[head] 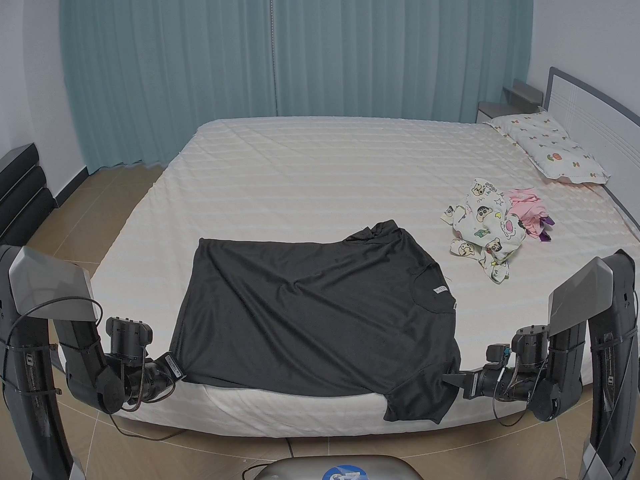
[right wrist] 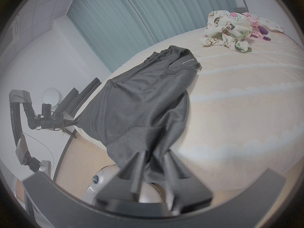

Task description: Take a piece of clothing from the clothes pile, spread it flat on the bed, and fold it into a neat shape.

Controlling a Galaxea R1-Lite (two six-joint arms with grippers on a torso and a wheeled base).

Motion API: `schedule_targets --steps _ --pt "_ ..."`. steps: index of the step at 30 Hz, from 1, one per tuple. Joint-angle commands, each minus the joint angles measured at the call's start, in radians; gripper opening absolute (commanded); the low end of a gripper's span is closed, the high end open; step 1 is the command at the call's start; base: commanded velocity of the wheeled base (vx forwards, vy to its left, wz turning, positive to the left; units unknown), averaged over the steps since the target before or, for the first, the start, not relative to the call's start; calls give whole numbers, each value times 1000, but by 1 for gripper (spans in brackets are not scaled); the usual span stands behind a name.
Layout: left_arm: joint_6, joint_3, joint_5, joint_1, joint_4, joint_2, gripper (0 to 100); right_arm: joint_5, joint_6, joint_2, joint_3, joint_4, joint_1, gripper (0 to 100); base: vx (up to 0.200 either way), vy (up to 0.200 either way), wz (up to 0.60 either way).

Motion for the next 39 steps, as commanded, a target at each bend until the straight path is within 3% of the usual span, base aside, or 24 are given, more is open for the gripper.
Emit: schedule_targets --steps 1,13,21,28,39 --pt "1 11 0 -2 1 -11 0 0 -4 -21 18 -16 -22 0 0 0 0" --pt "21 46 6 -8 10 -53 0 83 -13 -115 138 -16 -88 0 0 0 0" --pt "98 83 11 -9 10 -45 0 94 -51 -130 195 -16 -111 0 0 0 0" --pt "161 106 16 0 12 -45 0 147 -96 -135 239 -16 -171 0 0 0 0" --pt "245 163 28 -5 29 -51 0 163 -114 -133 268 -16 -178 0 0 0 0"
